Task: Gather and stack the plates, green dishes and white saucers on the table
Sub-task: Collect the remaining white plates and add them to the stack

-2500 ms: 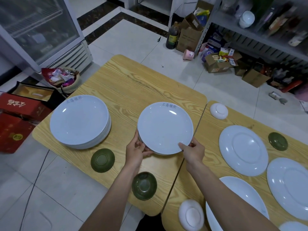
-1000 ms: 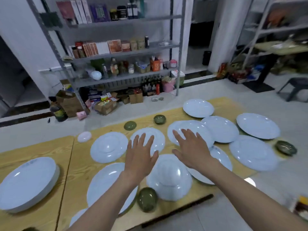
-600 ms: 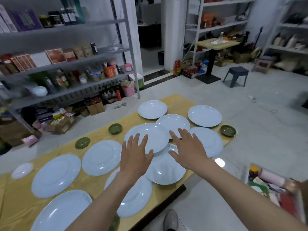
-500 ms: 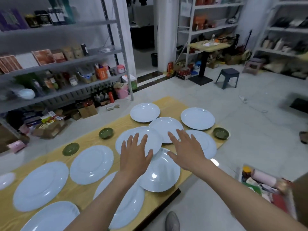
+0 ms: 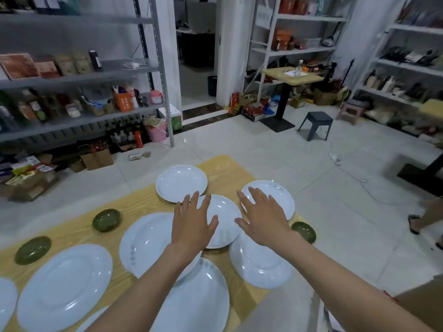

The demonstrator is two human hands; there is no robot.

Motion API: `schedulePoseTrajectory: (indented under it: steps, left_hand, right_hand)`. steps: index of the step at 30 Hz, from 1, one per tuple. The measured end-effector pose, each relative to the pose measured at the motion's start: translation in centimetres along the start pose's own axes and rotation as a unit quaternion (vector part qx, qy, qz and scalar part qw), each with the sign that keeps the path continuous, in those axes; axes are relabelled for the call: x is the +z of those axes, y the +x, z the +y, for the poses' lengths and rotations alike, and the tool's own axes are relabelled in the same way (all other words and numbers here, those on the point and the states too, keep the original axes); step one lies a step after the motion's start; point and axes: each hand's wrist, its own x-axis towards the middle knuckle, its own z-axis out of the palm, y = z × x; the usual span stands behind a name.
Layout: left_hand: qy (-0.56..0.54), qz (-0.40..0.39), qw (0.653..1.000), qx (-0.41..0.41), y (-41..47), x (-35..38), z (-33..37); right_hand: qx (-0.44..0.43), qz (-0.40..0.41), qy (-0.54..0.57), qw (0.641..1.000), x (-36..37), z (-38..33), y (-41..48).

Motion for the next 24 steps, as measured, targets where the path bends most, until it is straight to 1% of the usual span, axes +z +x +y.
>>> schedulePoseTrajectory:
  steps: [6, 15, 22, 24]
  left_hand:
    - [0.008, -0.018, 1.000, 0.006, 3.7, 2.0, 1.9]
    - [0.015, -0.036, 0.999, -0.009, 7.7, 5.4, 5.1]
    - [-0.009, -0.035, 0.999, -0.024, 11.3, 7.5, 9.6]
    - [-0.010, -0.035, 0.999, -0.035, 12.3, 8.0, 10.7]
  right_hand:
    - [0.007, -0.009, 0.032, 0.999, 1.3, 3.6, 3.4]
    - [-0.013, -0.017, 0.081, 0.996, 3.2, 9.2, 6.8]
    - [-0.032, -0.019, 0.159, 0.987, 4.1, 16.4, 9.7]
    - [-0.034, -0.031, 0.176, 0.983, 4.6, 18.6, 10.6]
